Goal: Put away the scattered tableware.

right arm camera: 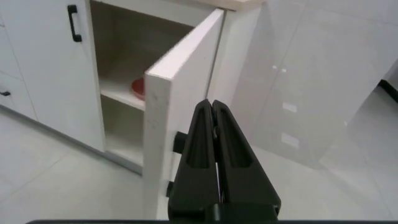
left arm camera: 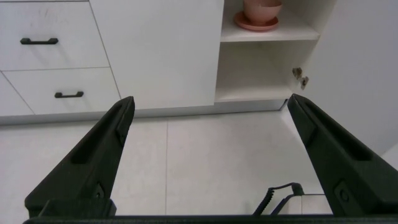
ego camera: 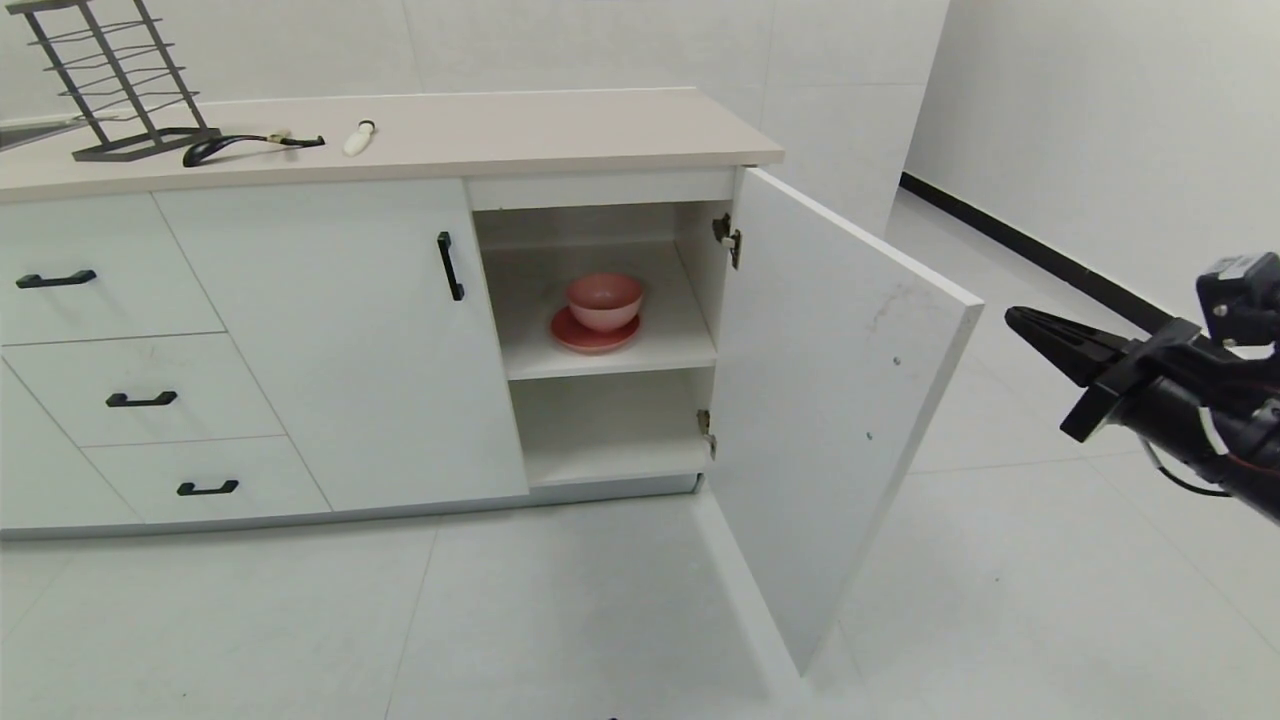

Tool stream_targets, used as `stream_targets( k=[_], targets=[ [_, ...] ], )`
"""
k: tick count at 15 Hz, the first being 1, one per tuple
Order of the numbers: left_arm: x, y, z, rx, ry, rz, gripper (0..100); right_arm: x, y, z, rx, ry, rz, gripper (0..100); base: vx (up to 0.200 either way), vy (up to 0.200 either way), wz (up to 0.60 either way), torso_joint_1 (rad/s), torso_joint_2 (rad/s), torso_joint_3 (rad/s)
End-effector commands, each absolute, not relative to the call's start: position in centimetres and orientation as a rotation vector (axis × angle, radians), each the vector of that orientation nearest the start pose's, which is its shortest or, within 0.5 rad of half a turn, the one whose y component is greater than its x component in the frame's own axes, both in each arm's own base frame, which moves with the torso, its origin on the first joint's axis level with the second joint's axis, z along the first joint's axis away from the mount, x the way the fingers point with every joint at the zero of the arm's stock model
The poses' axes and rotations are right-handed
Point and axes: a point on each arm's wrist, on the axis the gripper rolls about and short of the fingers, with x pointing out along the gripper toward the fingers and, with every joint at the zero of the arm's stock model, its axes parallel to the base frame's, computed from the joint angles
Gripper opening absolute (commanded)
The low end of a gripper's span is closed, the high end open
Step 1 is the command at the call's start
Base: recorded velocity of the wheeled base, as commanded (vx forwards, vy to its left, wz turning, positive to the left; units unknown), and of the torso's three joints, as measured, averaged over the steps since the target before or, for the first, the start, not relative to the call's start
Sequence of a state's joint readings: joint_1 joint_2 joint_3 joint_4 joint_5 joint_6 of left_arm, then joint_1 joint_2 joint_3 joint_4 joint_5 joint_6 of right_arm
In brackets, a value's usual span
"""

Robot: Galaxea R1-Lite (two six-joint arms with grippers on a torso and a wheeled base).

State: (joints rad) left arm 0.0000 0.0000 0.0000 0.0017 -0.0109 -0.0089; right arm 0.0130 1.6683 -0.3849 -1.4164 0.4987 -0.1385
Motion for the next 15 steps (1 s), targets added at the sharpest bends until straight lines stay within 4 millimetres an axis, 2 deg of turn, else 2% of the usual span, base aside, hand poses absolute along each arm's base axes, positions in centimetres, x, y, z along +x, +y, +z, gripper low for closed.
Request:
stream_targets(
  k=[1,5,10,15],
  targets=[
    [-2.3,0.0,7.5,-0.009,0.002,-0.011,100,27.7,1.4,15.0,-0.176,-0.127,0.532,0,0.000,0.000,0.00,0.000,0.00,0.000],
    [-2.3,0.0,7.5,-0.009,0.002,-0.011,100,29.1,2.1,14.4,-0.181,-0.128,0.563,0,0.000,0.000,0.00,0.000,0.00,0.000],
    [-2.3,0.0,7.5,-0.009,0.002,-0.011,100,29.7,3.5,14.7,-0.183,-0.155,0.609,0,0.000,0.000,0.00,0.000,0.00,0.000],
    [-2.3,0.0,7.5,-0.009,0.003,-0.011,100,29.7,5.4,14.2,-0.177,-0.147,0.673,0,0.000,0.000,0.00,0.000,0.00,0.000]
  ],
)
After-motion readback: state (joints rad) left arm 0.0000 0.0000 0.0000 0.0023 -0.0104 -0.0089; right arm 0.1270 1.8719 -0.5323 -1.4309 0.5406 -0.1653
